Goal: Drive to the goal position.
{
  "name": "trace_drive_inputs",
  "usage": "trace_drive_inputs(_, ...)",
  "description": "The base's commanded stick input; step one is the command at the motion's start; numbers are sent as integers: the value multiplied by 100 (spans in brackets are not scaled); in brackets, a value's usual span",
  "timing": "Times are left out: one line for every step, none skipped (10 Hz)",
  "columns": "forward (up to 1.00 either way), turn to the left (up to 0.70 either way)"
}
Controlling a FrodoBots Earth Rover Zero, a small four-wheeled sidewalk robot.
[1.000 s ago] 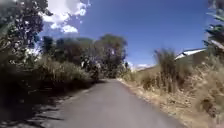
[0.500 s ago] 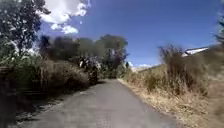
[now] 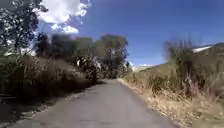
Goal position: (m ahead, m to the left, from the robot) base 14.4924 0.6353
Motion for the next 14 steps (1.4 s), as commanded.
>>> trace_drive_inputs(85, 0)
trace_drive_inputs(85, 0)
trace_drive_inputs(85, 0)
trace_drive_inputs(85, 0)
trace_drive_inputs(85, 0)
trace_drive_inputs(85, 0)
trace_drive_inputs(85, 0)
trace_drive_inputs(85, 0)
trace_drive_inputs(85, 0)
trace_drive_inputs(85, 0)
trace_drive_inputs(85, 0)
trace_drive_inputs(85, 0)
trace_drive_inputs(85, 0)
trace_drive_inputs(85, 0)
